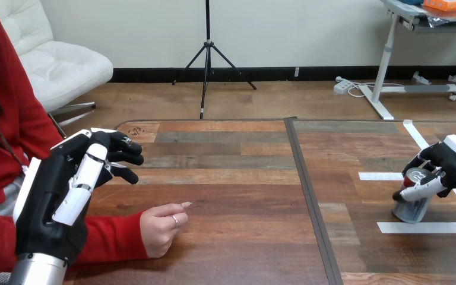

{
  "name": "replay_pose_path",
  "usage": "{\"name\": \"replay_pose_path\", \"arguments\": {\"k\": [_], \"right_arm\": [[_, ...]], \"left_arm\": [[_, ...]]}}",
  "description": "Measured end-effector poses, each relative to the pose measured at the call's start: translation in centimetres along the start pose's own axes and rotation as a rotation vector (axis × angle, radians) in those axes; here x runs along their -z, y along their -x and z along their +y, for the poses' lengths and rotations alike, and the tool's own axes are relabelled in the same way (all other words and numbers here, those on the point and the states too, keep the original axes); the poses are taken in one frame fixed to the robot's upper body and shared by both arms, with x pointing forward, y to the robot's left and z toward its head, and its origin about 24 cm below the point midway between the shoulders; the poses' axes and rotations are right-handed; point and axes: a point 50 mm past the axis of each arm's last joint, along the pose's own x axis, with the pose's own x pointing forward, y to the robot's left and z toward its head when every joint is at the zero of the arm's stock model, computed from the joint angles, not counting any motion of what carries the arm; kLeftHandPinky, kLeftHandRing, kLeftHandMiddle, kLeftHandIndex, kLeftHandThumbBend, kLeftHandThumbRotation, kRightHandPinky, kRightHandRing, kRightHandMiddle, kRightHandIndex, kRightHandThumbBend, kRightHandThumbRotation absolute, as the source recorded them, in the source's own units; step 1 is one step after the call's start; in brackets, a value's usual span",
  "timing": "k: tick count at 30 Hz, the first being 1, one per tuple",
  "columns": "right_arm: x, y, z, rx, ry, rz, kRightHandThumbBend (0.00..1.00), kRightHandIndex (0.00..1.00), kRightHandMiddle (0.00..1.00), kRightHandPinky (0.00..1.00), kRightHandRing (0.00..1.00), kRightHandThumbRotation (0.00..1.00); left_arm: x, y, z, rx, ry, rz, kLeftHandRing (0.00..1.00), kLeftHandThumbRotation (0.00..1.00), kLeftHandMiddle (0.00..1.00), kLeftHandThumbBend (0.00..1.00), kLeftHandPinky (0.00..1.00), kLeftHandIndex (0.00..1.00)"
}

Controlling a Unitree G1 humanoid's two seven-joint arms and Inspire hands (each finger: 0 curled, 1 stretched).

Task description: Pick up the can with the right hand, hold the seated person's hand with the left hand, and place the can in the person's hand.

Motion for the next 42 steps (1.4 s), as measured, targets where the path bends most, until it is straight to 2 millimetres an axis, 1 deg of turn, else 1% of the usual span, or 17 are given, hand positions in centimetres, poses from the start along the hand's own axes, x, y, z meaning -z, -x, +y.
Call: {"name": "replay_pose_path", "arguments": {"k": [6, 16, 22, 25, 26, 28, 34, 42], "right_arm": [[0.02, 0.01, -0.14, 0.022, -0.007, 0.000, 0.68, 0.50, 0.48, 0.39, 0.42, 0.00], [0.03, 0.03, -0.35, 0.043, -0.011, -0.004, 0.71, 0.49, 0.45, 0.36, 0.39, 0.00], [0.04, 0.04, -0.39, 0.049, -0.011, -0.004, 0.73, 0.49, 0.44, 0.37, 0.38, 0.00], [0.05, 0.04, -0.40, 0.049, -0.010, -0.004, 0.73, 0.49, 0.45, 0.40, 0.39, 0.00], [0.04, 0.04, -0.41, 0.050, -0.010, -0.004, 0.74, 0.49, 0.45, 0.43, 0.40, 0.00], [0.04, 0.04, -0.41, 0.050, -0.010, -0.004, 0.74, 0.49, 0.45, 0.45, 0.41, 0.00], [0.03, 0.03, -0.43, 0.051, -0.008, -0.004, 0.75, 0.49, 0.46, 0.41, 0.40, 0.00], [0.00, 0.03, -0.48, 0.052, -0.007, -0.004, 0.76, 0.50, 0.45, 0.35, 0.38, 0.00]], "left_arm": [[0.01, -0.01, -0.01, 0.000, 0.004, 0.003, 0.55, 0.58, 0.55, 0.22, 0.39, 0.49], [0.04, -0.02, 0.00, -0.001, 0.014, 0.010, 0.55, 0.58, 0.56, 0.24, 0.39, 0.48], [0.06, -0.02, 0.04, -0.005, 0.016, 0.017, 0.55, 0.57, 0.56, 0.22, 0.42, 0.48], [0.06, -0.02, 0.05, -0.006, 0.016, 0.018, 0.55, 0.56, 0.56, 0.21, 0.42, 0.48], [0.05, -0.02, 0.06, -0.007, 0.016, 0.018, 0.55, 0.56, 0.55, 0.20, 0.42, 0.48], [0.05, -0.02, 0.07, -0.008, 0.015, 0.017, 0.55, 0.56, 0.55, 0.20, 0.42, 0.48], [0.01, -0.02, 0.07, -0.009, 0.015, 0.016, 0.54, 0.56, 0.55, 0.18, 0.42, 0.48], [-0.04, -0.04, 0.06, -0.009, 0.012, 0.014, 0.54, 0.55, 0.55, 0.13, 0.42, 0.48]]}}
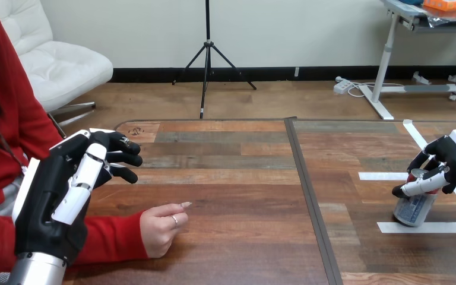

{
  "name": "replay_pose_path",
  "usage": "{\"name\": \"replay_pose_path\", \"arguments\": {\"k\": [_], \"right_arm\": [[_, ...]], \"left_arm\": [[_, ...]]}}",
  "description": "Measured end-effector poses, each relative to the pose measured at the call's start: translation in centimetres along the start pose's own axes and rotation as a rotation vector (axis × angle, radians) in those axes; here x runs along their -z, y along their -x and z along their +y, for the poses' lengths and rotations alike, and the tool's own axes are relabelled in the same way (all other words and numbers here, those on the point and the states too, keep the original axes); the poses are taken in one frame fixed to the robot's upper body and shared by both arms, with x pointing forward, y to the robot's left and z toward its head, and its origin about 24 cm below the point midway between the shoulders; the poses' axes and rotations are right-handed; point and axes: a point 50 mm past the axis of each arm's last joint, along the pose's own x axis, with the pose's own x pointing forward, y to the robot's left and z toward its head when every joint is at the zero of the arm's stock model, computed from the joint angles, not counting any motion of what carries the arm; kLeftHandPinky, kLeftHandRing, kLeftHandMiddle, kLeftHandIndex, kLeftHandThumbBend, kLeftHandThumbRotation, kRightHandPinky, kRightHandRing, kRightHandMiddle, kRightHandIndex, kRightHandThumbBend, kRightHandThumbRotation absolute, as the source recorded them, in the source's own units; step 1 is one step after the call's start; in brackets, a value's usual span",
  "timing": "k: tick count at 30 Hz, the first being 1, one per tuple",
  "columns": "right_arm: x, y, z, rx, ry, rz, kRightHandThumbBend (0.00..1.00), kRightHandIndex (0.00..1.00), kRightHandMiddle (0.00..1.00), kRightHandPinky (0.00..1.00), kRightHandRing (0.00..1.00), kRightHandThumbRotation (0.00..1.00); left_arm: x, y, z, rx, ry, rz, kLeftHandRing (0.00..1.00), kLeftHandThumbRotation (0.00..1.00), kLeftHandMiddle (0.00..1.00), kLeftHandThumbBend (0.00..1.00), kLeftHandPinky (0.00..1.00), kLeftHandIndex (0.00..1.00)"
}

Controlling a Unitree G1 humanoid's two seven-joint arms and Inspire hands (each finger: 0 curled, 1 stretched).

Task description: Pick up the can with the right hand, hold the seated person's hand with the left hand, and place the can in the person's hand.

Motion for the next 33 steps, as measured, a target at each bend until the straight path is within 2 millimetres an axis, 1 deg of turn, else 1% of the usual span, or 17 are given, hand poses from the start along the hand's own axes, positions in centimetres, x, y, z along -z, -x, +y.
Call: {"name": "replay_pose_path", "arguments": {"k": [5, 9, 13, 16, 25, 31, 33], "right_arm": [[0.0, 0.0, 0.0, 0.000, 0.000, -0.006, 0.77, 0.50, 0.45, 0.35, 0.38, 0.00], [-0.1, 0.0, -0.1, 0.001, 0.004, -0.019, 0.77, 0.50, 0.45, 0.35, 0.38, 0.00], [-0.2, 0.0, -0.3, 0.003, 0.005, -0.030, 0.77, 0.49, 0.47, 0.39, 0.41, 0.00], [-0.4, 0.0, -0.4, 0.005, 0.006, -0.043, 0.78, 0.49, 0.47, 0.37, 0.41, 0.00], [-1.1, 0.1, -0.8, -0.003, 0.002, -0.096, 0.77, 0.50, 0.47, 0.36, 0.40, 0.00], [-1.8, 0.0, -1.1, -0.003, 0.006, -0.126, 0.74, 0.51, 0.48, 0.39, 0.42, 0.00], [-2.1, 0.0, -1.2, -0.001, 0.009, -0.137, 0.74, 0.51, 0.48, 0.42, 0.42, 0.00]], "left_arm": [[0.0, 0.0, 0.0, 0.001, -0.010, 0.000, 0.54, 0.54, 0.54, 0.09, 0.41, 0.48], [0.0, 0.0, 0.0, 0.003, -0.018, -0.001, 0.54, 0.51, 0.54, 0.08, 0.40, 0.48], [-0.1, 0.0, -0.1, 0.005, -0.027, -0.008, 0.54, 0.48, 0.53, 0.03, 0.38, 0.48], [-0.3, 0.0, -0.1, 0.006, -0.051, -0.019, 0.54, 0.47, 0.53, 0.02, 0.38, 0.48], [-0.9, 0.0, -0.3, 0.011, -0.179, -0.075, 0.54, 0.46, 0.53, 0.00, 0.38, 0.48], [-1.1, 0.0, -0.5, 0.025, -0.245, -0.111, 0.53, 0.44, 0.52, 0.00, 0.37, 0.47], [-1.2, 0.0, -0.6, 0.029, -0.257, -0.120, 0.53, 0.43, 0.52, 0.00, 0.37, 0.46]]}}
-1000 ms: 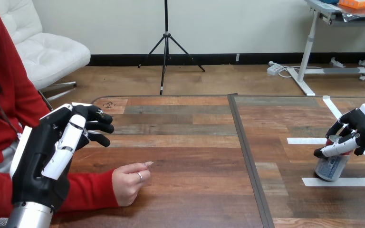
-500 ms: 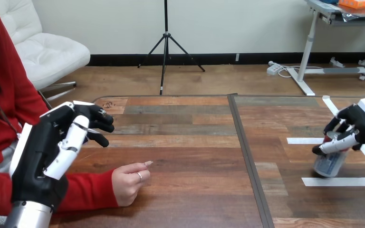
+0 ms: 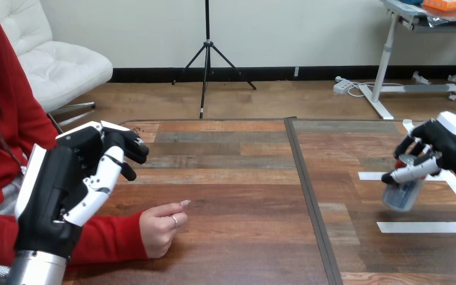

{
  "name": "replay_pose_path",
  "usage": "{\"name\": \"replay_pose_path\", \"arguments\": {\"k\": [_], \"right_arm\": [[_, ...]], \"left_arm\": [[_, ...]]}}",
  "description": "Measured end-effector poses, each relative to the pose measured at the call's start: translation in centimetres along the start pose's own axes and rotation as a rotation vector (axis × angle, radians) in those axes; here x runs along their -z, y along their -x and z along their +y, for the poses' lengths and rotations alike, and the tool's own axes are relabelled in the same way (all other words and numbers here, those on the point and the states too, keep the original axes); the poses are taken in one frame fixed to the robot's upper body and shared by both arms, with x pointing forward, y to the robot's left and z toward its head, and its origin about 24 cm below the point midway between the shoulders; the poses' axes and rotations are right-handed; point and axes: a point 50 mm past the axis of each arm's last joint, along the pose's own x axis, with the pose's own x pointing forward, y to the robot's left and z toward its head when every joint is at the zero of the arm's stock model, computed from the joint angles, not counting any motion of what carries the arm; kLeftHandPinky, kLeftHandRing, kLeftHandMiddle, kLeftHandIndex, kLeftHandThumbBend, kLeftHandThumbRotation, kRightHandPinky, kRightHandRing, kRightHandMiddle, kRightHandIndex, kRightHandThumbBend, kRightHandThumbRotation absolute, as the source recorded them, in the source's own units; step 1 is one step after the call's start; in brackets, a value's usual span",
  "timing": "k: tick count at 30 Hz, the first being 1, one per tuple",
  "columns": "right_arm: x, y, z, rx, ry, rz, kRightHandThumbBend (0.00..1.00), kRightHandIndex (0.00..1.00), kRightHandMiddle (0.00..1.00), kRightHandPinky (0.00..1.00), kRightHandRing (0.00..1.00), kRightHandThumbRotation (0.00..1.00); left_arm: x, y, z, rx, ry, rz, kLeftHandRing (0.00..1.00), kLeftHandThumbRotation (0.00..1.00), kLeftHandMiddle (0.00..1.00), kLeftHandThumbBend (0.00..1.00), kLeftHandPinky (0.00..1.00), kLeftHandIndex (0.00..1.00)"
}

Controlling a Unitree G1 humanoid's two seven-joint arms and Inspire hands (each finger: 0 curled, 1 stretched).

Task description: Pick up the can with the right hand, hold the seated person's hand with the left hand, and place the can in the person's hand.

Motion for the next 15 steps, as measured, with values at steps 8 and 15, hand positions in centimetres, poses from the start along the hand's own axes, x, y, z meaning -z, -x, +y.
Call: {"name": "replay_pose_path", "arguments": {"k": [8, 15], "right_arm": [[-1.1, -0.1, -0.5, 0.018, 0.013, -0.067, 0.73, 0.50, 0.47, 0.41, 0.41, 0.00], [-2.1, -0.1, -0.9, 0.031, 0.020, -0.125, 0.73, 0.50, 0.47, 0.38, 0.41, 0.00]], "left_arm": [[0.0, -0.1, -0.2, 0.024, -0.084, -0.022, 0.54, 0.22, 0.53, 0.17, 0.39, 0.46], [0.1, -0.2, -0.4, 0.048, -0.143, -0.023, 0.57, 0.09, 0.55, 0.34, 0.41, 0.47]]}}
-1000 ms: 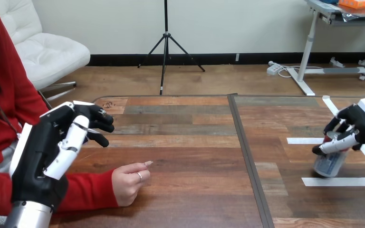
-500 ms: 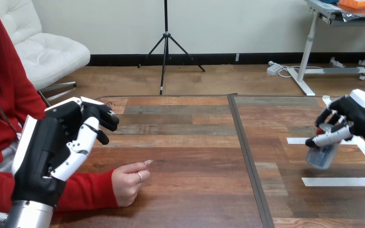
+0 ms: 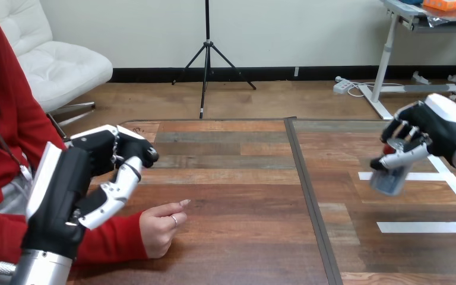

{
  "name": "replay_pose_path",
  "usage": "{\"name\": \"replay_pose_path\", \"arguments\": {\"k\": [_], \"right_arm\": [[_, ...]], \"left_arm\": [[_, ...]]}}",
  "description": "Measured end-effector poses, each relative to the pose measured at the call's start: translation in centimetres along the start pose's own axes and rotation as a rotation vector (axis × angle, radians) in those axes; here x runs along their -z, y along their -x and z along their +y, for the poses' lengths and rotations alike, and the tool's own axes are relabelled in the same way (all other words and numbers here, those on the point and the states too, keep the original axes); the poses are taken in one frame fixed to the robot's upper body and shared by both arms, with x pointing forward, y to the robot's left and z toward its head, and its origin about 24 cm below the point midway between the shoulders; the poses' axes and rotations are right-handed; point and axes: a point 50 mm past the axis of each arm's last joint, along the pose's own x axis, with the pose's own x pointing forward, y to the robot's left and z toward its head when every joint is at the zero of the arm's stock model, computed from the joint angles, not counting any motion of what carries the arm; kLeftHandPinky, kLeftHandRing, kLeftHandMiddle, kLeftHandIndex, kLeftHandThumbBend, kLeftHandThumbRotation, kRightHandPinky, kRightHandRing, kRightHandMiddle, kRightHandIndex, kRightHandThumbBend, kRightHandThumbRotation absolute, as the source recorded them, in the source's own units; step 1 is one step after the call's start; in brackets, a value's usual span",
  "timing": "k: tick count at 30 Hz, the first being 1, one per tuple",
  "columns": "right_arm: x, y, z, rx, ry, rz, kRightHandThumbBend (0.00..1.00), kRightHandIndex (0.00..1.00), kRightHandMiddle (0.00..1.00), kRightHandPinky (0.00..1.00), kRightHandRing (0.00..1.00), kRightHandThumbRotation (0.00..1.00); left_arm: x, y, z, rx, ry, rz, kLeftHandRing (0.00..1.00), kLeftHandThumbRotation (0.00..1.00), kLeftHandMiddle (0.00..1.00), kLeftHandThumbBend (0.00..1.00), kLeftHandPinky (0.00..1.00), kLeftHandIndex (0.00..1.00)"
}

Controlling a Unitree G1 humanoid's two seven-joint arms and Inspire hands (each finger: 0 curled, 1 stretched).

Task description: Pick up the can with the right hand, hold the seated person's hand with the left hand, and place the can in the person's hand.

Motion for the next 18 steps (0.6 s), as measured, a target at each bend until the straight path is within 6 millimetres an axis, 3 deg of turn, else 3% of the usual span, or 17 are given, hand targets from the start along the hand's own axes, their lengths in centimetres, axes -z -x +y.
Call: {"name": "replay_pose_path", "arguments": {"k": [10, 14, 15, 18], "right_arm": [[-0.8, -0.1, -0.4, 0.001, 0.009, -0.037, 0.73, 0.50, 0.47, 0.37, 0.41, 0.00], [-1.1, -0.2, -0.5, 0.002, 0.012, -0.050, 0.73, 0.49, 0.46, 0.37, 0.41, 0.00], [-1.1, -0.2, -0.5, 0.002, 0.012, -0.052, 0.73, 0.49, 0.46, 0.37, 0.40, 0.00], [-1.2, -0.2, -0.5, 0.000, 0.013, -0.057, 0.73, 0.49, 0.46, 0.36, 0.40, 0.00]], "left_arm": [[0.0, 0.0, 0.0, 0.031, -0.114, 0.012, 0.59, 0.03, 0.58, 0.49, 0.44, 0.50], [0.1, -0.1, 0.0, 0.068, -0.231, 0.026, 0.60, 0.01, 0.60, 0.64, 0.45, 0.53], [0.1, -0.1, -0.1, 0.079, -0.262, 0.030, 0.60, 0.01, 0.62, 0.72, 0.46, 0.55], [0.0, -0.2, -0.1, 0.122, -0.362, 0.045, 0.61, 0.01, 0.64, 0.81, 0.47, 0.59]]}}
